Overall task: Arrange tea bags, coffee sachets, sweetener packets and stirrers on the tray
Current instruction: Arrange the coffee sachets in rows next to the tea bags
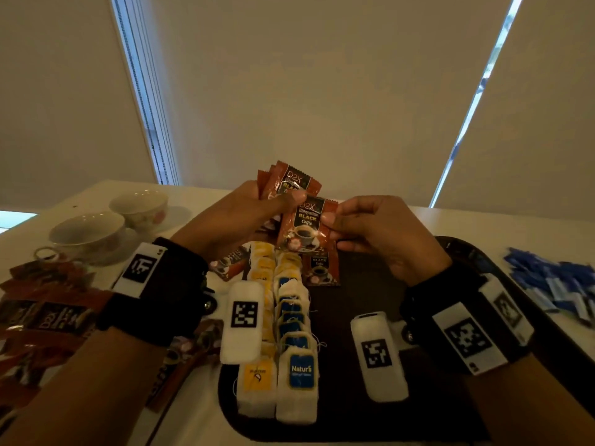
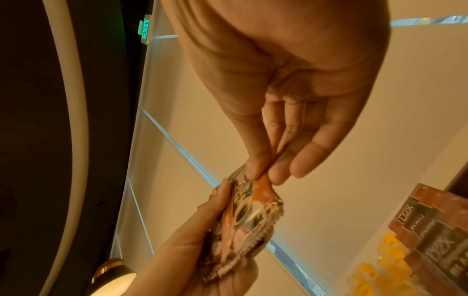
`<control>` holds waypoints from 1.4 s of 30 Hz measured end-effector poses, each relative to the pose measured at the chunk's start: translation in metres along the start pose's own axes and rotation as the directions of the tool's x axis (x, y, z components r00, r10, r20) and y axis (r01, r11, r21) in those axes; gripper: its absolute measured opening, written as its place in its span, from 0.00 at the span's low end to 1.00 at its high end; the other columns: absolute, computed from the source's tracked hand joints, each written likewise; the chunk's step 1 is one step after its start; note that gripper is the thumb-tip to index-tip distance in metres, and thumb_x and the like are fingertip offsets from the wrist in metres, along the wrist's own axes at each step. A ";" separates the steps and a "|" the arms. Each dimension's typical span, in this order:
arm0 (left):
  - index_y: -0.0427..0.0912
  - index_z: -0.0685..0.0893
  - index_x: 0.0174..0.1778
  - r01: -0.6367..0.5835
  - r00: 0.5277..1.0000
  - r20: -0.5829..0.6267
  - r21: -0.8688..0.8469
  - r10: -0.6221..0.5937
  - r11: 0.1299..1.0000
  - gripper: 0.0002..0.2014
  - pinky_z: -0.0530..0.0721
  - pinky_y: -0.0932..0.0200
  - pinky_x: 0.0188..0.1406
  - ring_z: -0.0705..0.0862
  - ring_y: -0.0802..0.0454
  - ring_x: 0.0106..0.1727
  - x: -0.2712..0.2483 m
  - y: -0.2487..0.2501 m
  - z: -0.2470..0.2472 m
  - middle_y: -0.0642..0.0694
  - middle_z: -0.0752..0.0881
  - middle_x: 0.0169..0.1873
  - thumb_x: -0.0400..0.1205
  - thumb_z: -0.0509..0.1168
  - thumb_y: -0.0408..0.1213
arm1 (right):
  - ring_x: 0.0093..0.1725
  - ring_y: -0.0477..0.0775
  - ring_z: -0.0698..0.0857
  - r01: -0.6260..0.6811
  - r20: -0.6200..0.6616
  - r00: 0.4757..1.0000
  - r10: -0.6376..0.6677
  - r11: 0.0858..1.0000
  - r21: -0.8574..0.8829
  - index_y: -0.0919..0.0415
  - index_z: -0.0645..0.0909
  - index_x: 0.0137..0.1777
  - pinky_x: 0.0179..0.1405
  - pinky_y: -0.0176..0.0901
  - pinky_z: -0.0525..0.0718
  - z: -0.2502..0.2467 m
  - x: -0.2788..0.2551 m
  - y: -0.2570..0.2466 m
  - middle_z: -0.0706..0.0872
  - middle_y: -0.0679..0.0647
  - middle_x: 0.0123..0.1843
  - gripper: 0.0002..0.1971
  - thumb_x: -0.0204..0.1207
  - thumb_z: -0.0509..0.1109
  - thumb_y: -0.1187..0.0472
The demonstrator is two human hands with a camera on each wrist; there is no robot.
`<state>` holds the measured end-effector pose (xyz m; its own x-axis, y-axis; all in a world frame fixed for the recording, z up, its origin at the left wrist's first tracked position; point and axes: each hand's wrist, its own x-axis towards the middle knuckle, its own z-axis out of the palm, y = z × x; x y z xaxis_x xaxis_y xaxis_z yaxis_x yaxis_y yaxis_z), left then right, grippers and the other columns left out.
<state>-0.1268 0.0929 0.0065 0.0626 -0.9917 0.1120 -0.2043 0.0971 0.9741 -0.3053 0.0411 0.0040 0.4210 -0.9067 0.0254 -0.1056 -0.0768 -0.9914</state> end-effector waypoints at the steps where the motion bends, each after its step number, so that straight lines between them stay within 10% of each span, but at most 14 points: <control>1: 0.46 0.83 0.51 -0.006 0.999 -0.036 0.001 0.006 1.000 0.12 0.89 0.57 0.39 0.91 0.51 0.42 0.000 0.000 -0.001 0.47 0.91 0.40 0.78 0.65 0.48 | 0.29 0.41 0.86 -0.012 -0.009 1.000 0.012 1.000 -0.007 0.61 0.82 0.38 0.30 0.32 0.86 -0.003 0.001 0.001 0.88 0.49 0.30 0.04 0.69 0.76 0.66; 6: 0.38 0.85 0.50 0.008 0.983 -0.182 -0.135 -0.032 0.991 0.16 0.84 0.63 0.27 0.88 0.48 0.36 -0.001 0.005 -0.017 0.41 0.89 0.34 0.86 0.55 0.44 | 0.31 0.44 0.86 -0.189 -0.023 0.982 0.188 0.959 -0.209 0.62 0.82 0.38 0.27 0.33 0.85 -0.019 0.014 0.016 0.88 0.54 0.34 0.06 0.67 0.78 0.66; 14: 0.36 0.81 0.55 -0.049 0.980 -0.197 -0.196 0.009 0.979 0.10 0.89 0.58 0.37 0.90 0.44 0.47 -0.003 0.008 -0.026 0.38 0.91 0.43 0.85 0.57 0.35 | 0.37 0.46 0.84 -0.501 -0.006 0.817 0.576 0.706 -0.500 0.59 0.82 0.41 0.39 0.37 0.83 -0.020 0.034 0.037 0.87 0.51 0.38 0.04 0.71 0.75 0.65; 20: 0.45 0.80 0.50 -0.077 0.978 -0.201 -0.136 0.049 0.988 0.03 0.88 0.63 0.34 0.91 0.55 0.39 -0.005 0.009 -0.027 0.49 0.91 0.36 0.83 0.62 0.35 | 0.40 0.47 0.85 -0.462 -0.042 0.853 0.520 0.717 -0.522 0.62 0.81 0.47 0.41 0.39 0.83 -0.015 0.045 0.039 0.88 0.53 0.42 0.07 0.70 0.76 0.65; 35: 0.39 0.80 0.60 -0.029 0.985 -0.169 -0.040 0.021 0.999 0.12 0.90 0.57 0.41 0.89 0.47 0.48 0.004 -0.003 -0.015 0.40 0.88 0.48 0.81 0.66 0.35 | 0.35 0.46 0.85 -0.366 -0.022 0.892 0.451 0.693 -0.621 0.62 0.82 0.44 0.37 0.38 0.83 -0.014 0.049 0.038 0.87 0.54 0.38 0.11 0.69 0.78 0.56; 42: 0.41 0.85 0.47 -0.017 0.996 -0.092 -0.070 0.011 0.997 0.04 0.89 0.61 0.35 0.91 0.52 0.40 0.005 -0.007 -0.006 0.47 0.91 0.35 0.77 0.69 0.33 | 0.41 0.45 0.88 -0.067 0.055 0.995 0.084 0.963 -0.260 0.63 0.84 0.53 0.32 0.34 0.87 -0.011 0.015 -0.014 0.90 0.53 0.44 0.16 0.73 0.73 0.52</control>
<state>-0.1196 0.0882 0.0013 0.1499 -0.9787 0.1401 -0.1363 0.1199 0.9834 -0.3073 0.0243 0.0199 0.4598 -0.8856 -0.0654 -0.3644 -0.1210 -0.9233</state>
